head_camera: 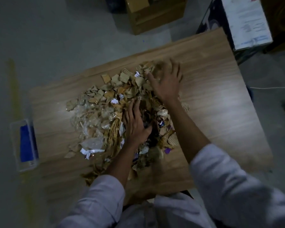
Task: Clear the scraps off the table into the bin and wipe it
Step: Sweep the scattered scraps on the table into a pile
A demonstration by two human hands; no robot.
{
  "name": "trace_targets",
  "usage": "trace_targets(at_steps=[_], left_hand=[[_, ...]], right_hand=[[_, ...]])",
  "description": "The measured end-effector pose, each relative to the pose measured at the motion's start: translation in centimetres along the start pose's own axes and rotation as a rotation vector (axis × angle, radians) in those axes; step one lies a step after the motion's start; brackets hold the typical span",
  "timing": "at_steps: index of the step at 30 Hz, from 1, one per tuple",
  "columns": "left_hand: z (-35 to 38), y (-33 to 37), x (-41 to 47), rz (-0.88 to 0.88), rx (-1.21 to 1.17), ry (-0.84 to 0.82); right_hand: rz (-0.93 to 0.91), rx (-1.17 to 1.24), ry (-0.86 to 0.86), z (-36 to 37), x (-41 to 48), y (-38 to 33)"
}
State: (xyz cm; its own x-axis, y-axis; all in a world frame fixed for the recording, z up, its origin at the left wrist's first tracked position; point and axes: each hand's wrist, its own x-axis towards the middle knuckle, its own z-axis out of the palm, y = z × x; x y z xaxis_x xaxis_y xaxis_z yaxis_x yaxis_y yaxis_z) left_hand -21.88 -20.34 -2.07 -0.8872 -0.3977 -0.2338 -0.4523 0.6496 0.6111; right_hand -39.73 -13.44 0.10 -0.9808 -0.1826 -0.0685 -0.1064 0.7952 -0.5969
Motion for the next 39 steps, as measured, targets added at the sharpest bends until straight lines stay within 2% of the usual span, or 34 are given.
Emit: trace_targets(at_steps=[3, 6, 8, 13, 15, 18, 21, 23, 24, 27, 29, 32, 35, 39], left_hand=[[0.2, -0.2, -0.1, 0.031, -0.018, 0.053], [0.3, -0.8, -0.3, -0.003, -0.033, 0.037], [0.2, -1.1, -0.2, -0.066, -0.032, 0.000], [-0.1, -0.5, -0.4, -0.112, 0.017, -0.079], [-0.5, -0.2, -0.7, -0.104, 0.006, -0.064], [-1.4, 0.2, -1.9, -0.058, -0.102, 0.028], [-2.4, 0.6, -4.1, 0.077, -0.255, 0.277], [-2.8, 0.6, -5.6, 0.144, -0.291, 0.380], [-3.0, 0.4, -6.3, 0.160, -0.269, 0.377], [-2.8, -0.7, -7.5, 0.184, -0.038, 0.190], [-2.2, -1.6, -7.8, 0.157, 0.088, 0.064], [-1.7, -2.7, -8.0, 0.090, 0.145, 0.041], [-2.2, -2.6, -9.0, 0.109, 0.129, 0.073], [-3.1, -1.3, -11.5, 0.167, 0.107, 0.172]], right_hand=[[-0.119, -0.048, -0.268, 2.4, 3.8, -0.4], [-0.231, -0.260, -0.398, 4.2, 2.7, 0.2], [-0.266, -0.265, -0.355, 4.5, -0.2, 0.9], [-0.220, -0.016, -0.179, 2.6, -6.8, 1.9], [-0.230, 0.071, -0.094, 1.2, -8.7, 1.6], [-0.310, 0.157, 0.042, -0.5, -11.5, 1.1], [-0.360, 0.201, 0.151, -1.2, -14.2, 0.8], [-0.435, 0.172, 0.126, -0.8, -15.8, 1.5], [-0.472, 0.134, 0.069, -0.3, -16.4, 2.0], [-0.513, -0.016, -0.148, 1.1, -18.0, 3.7], [-0.528, -0.074, -0.199, 1.1, -18.4, 4.0], [-0.564, -0.092, -0.301, 0.3, -18.4, 4.4], [-0.616, -0.083, -0.303, -1.2, -17.9, 5.0], [-0.612, 0.011, -0.145, -4.6, -19.5, 6.1]])
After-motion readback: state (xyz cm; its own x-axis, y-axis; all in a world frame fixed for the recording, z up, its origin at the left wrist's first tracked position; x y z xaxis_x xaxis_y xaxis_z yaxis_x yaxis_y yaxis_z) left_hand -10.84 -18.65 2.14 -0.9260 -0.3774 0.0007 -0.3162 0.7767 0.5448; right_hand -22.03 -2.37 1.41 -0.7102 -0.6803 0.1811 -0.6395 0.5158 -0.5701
